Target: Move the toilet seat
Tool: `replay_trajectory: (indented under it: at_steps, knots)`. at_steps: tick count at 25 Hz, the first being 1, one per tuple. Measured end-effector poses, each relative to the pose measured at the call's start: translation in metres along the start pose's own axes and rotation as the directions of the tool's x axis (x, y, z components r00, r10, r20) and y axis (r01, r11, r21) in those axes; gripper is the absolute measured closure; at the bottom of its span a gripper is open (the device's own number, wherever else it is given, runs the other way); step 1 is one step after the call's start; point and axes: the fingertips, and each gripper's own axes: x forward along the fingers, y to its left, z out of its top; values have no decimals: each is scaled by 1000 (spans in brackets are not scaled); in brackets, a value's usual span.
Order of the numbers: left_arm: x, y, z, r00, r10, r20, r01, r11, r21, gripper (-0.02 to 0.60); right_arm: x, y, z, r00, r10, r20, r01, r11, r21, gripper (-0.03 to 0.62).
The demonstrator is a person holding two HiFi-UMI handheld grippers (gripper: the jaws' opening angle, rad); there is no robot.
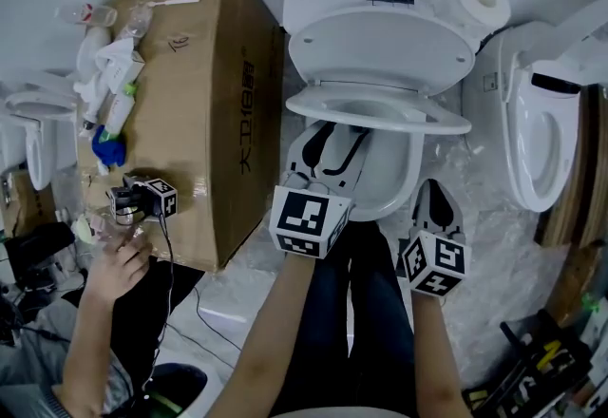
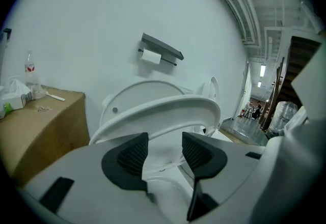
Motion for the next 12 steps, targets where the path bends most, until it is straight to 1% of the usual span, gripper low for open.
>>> replay_trajectory:
  at_steps: [12]
  knots:
    - [30, 17, 29, 999, 22, 26, -22, 1000, 9, 360, 10, 13, 1, 1000, 20, -12, -20, 1000, 17, 565]
